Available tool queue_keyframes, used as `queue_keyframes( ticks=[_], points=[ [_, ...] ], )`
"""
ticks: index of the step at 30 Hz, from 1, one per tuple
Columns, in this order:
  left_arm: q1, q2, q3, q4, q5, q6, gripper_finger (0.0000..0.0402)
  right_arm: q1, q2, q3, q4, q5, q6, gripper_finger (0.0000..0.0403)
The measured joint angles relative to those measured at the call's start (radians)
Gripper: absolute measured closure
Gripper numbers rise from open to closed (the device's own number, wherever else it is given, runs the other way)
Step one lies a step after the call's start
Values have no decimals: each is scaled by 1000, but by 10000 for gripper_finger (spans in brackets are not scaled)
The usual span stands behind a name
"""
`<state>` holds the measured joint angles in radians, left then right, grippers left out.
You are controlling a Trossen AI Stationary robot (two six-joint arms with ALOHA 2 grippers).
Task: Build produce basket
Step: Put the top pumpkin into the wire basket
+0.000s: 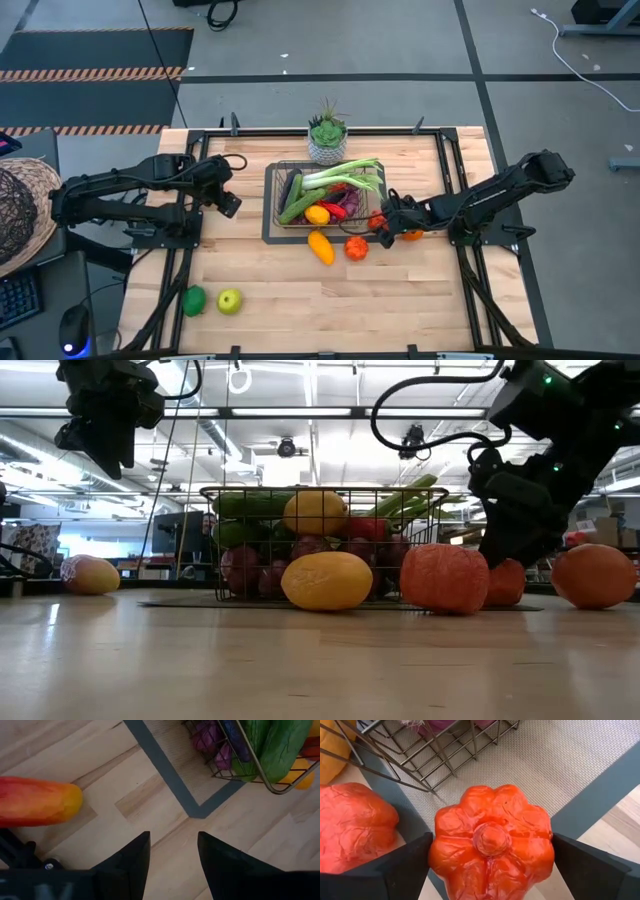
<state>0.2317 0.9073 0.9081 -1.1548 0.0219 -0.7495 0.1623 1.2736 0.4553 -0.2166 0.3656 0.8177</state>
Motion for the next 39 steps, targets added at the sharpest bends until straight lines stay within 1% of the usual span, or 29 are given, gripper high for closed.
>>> queue_keyframes(
  ticks=[4,10,16,18,24,30,32,35,37,39],
  points=[
    [0,0,0,0,1,0,230,0,1,1,15,-11,1,17],
    [0,0,0,4,1,0,230,-1,3,31,-21,-50,-7,51],
    [0,0,0,9,1,0,230,-3,3,42,-43,-89,12,55],
    [0,0,0,9,1,-2,230,-3,3,71,-85,-132,25,55],
    [0,0,0,30,1,-1,230,-3,3,231,-279,-236,-13,55],
    [0,0,0,45,1,0,230,-2,3,441,-539,-337,-9,55],
    [0,0,0,45,1,0,230,-2,3,515,-610,-348,-9,55],
    [0,0,0,45,1,0,230,-2,3,615,-649,-341,-21,55],
    [0,0,0,46,1,1,230,-2,2,665,-629,-297,-28,55],
    [0,0,0,56,1,1,230,-4,2,692,-603,-226,-28,55]
  ],
)
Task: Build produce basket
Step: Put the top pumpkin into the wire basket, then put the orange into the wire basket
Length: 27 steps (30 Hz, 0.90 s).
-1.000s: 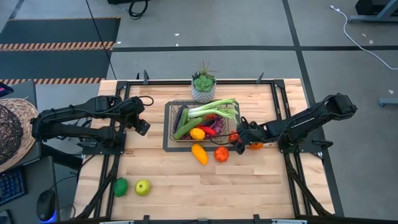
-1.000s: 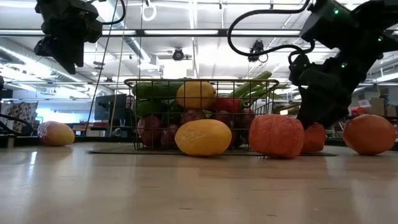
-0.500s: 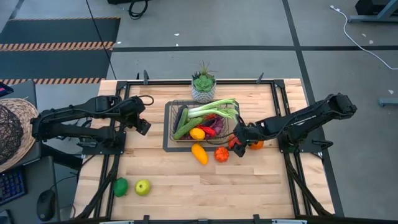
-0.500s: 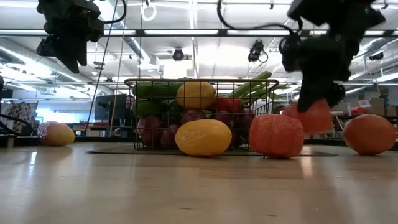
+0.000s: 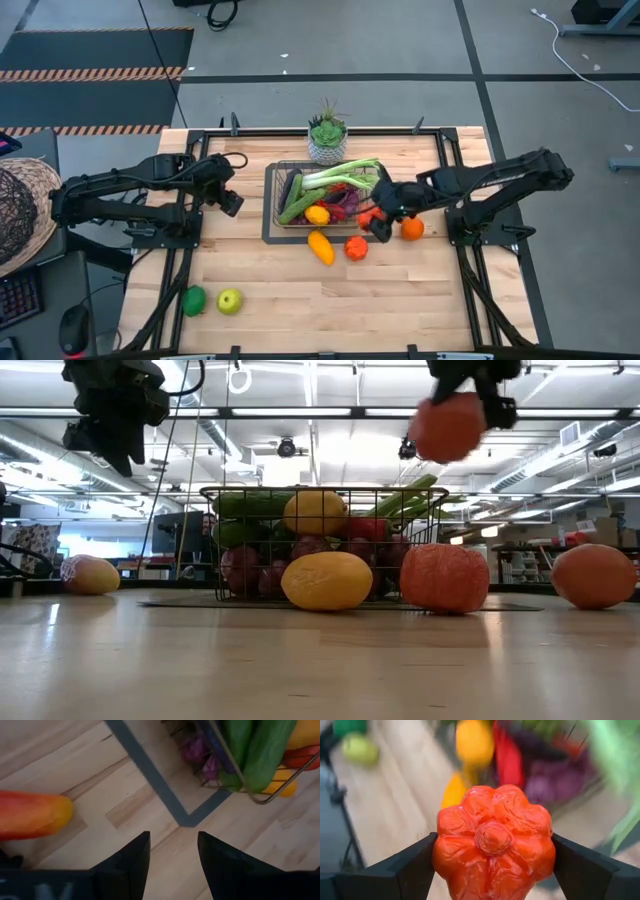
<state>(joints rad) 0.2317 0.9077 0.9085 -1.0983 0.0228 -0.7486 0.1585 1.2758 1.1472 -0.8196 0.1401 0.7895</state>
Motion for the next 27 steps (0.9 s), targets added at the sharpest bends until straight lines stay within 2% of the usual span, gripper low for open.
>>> queue_keyframes(
  ticks=[3,8,13,17,27],
  points=[
    [0,0,0,39,0,0,230,-16,0,5,28,101,6,55],
    [0,0,0,97,0,-4,230,-74,0,-29,54,146,26,49],
    [0,0,0,111,0,0,230,-127,0,-31,171,147,44,14],
    [0,0,0,111,0,1,230,-151,0,-31,257,127,16,11],
    [0,0,0,111,0,3,230,-190,20,-33,227,75,-11,4]
  ],
)
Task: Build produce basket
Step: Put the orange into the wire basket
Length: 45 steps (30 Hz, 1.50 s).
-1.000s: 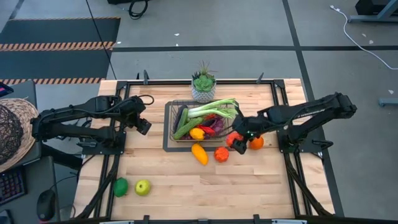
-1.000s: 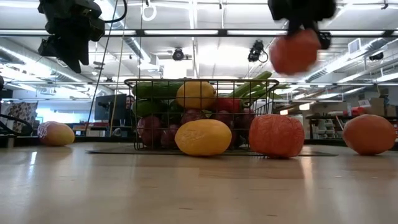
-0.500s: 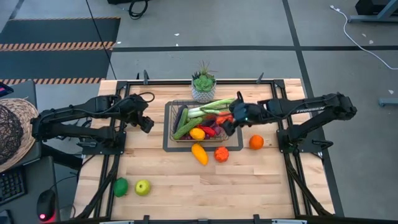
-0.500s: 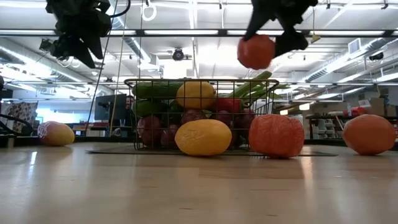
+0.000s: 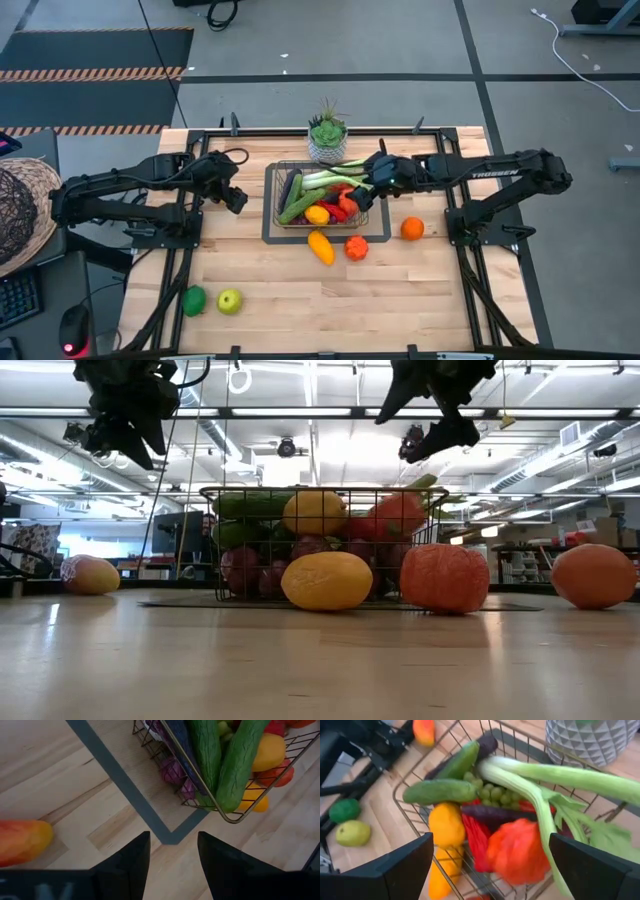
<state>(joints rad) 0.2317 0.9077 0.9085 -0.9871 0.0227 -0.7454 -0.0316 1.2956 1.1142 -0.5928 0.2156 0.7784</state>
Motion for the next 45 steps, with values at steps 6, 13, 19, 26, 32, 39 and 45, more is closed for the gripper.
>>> queue_keyframes(
  ticks=[6,13,19,26,32,39,45],
  points=[
    [0,0,0,0,0,11,230,-13,6,1,-8,-13,6,4],
    [0,0,0,0,0,25,230,-31,6,1,-154,-192,92,12],
    [0,0,0,0,1,27,230,-13,6,1,-414,-350,118,22],
    [0,0,0,0,1,51,230,49,5,1,-681,-381,336,26],
    [0,0,0,0,2,62,230,85,4,-21,-729,-325,493,25],
    [0,0,0,0,6,59,230,101,4,-146,-703,-321,623,25],
    [0,0,0,0,46,59,230,101,4,-245,-558,-308,663,25]
  ],
)
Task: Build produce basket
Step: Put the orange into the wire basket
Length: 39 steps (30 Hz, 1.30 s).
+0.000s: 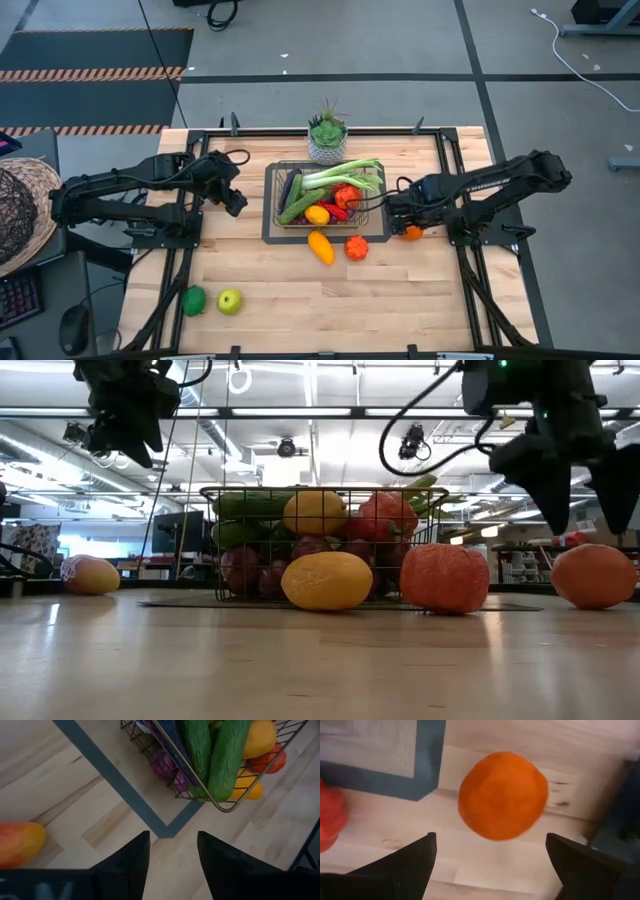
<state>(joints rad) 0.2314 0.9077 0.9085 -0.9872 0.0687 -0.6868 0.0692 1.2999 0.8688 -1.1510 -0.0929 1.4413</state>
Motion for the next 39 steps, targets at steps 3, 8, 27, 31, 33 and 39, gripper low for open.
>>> queue_keyframes(
  ticks=[3,8,27,31,33,39],
  points=[
    [0,0,0,0,8,0,230,-5,0,-54,48,0,19,25],
    [0,0,0,0,26,0,230,-14,0,-133,90,-2,25,25],
    [0,0,0,0,45,-35,230,-14,0,-215,212,124,-87,26],
    [0,0,0,0,45,-35,230,-14,0,-215,212,150,-105,38],
    [0,0,0,0,45,-35,230,-14,0,-215,212,156,-109,49],
    [0,0,0,0,45,-35,230,-14,0,-214,213,147,-110,82]
  ],
)
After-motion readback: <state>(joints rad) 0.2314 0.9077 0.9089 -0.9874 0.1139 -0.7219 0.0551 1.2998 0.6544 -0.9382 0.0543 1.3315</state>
